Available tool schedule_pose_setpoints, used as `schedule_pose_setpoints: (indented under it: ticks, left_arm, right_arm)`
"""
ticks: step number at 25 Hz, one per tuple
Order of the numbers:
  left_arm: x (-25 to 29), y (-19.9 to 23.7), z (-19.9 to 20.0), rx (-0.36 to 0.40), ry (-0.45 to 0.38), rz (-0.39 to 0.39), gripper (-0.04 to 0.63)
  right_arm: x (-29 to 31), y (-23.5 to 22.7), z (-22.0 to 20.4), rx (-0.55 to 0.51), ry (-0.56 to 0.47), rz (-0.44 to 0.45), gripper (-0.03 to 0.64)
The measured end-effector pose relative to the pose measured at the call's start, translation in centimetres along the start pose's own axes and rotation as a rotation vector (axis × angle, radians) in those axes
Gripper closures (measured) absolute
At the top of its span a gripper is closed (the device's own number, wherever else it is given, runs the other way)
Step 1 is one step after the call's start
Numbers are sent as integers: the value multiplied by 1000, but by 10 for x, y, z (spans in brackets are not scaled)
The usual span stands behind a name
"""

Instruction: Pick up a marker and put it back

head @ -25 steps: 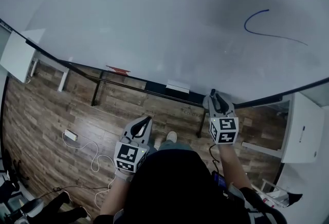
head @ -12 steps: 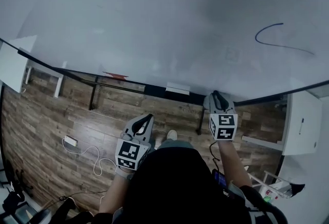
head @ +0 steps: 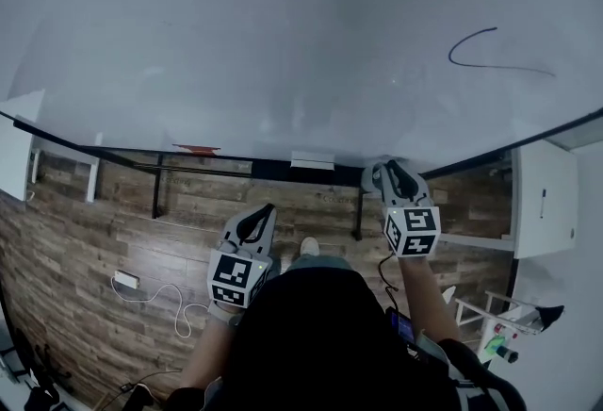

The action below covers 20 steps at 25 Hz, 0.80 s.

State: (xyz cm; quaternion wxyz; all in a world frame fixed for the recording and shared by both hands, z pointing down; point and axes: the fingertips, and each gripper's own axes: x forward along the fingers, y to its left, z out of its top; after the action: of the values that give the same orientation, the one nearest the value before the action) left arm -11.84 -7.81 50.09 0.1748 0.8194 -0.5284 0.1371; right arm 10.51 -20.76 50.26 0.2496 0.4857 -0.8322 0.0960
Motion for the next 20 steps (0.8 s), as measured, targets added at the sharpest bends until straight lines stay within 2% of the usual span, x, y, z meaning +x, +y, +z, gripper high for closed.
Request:
schedule_pose_setpoints:
  ticks: [12,20]
  left_arm:
    - [14,-19,12,40,-39,-182,574]
    - [28,-42,22,83,-60,-318,574]
  right_arm:
    - [-84,-9,39,127,-172,-107,525]
    - [-132,-14,27,175,-189,-204,525]
